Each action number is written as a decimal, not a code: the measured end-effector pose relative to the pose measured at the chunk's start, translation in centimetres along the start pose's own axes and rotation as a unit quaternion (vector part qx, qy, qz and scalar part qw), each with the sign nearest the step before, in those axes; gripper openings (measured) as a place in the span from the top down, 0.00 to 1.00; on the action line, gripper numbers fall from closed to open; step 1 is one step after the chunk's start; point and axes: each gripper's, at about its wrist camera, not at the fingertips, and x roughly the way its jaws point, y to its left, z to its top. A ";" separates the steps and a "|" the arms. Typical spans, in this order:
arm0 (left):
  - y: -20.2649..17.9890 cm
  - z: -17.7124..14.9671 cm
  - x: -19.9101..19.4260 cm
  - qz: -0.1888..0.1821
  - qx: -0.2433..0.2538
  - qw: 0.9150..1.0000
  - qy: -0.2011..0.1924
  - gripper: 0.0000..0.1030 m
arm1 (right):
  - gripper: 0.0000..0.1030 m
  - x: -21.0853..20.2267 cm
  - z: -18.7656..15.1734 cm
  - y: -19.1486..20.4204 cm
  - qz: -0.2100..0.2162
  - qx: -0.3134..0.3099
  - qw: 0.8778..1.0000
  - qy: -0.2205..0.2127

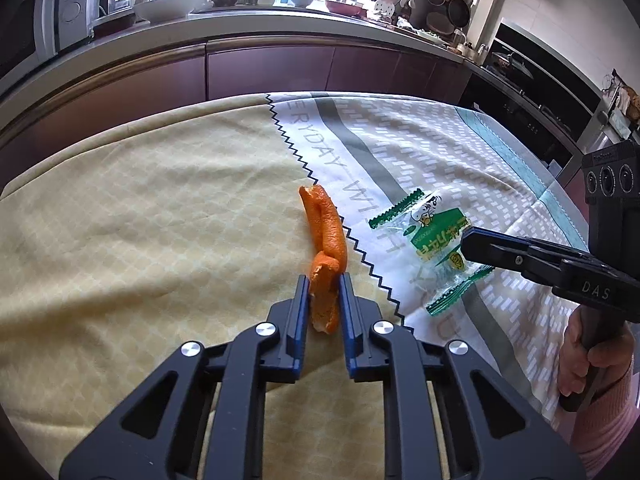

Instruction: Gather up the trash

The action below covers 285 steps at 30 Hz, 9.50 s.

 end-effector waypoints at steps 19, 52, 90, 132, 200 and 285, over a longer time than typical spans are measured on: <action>3.1 -4.1 -6.7 0.005 -0.040 0.998 -0.040 0.93 | 0.93 -0.4 -0.5 3.8 0.043 -0.018 0.999 -0.011; 3.4 -7.0 -8.5 0.009 -0.038 0.998 -0.038 0.95 | 0.93 -0.1 -1.7 6.2 0.067 -0.014 0.998 -0.003; 9.9 -11.5 -18.3 0.069 -0.109 0.986 -0.104 0.95 | 0.93 2.3 -2.9 14.5 0.136 -0.066 0.988 0.019; 16.0 -16.7 -25.0 0.138 -0.180 0.964 -0.137 0.95 | 0.93 8.4 -5.4 24.2 0.208 -0.122 0.967 0.086; 31.1 -26.9 -26.1 0.250 -0.351 0.899 -0.079 0.93 | 0.91 22.9 -10.6 41.0 0.173 -0.256 0.924 0.227; 5.3 -16.7 -25.1 0.288 -0.094 0.906 -0.294 0.05 | 0.07 -6.7 -10.2 21.3 -0.107 -0.195 0.948 -0.229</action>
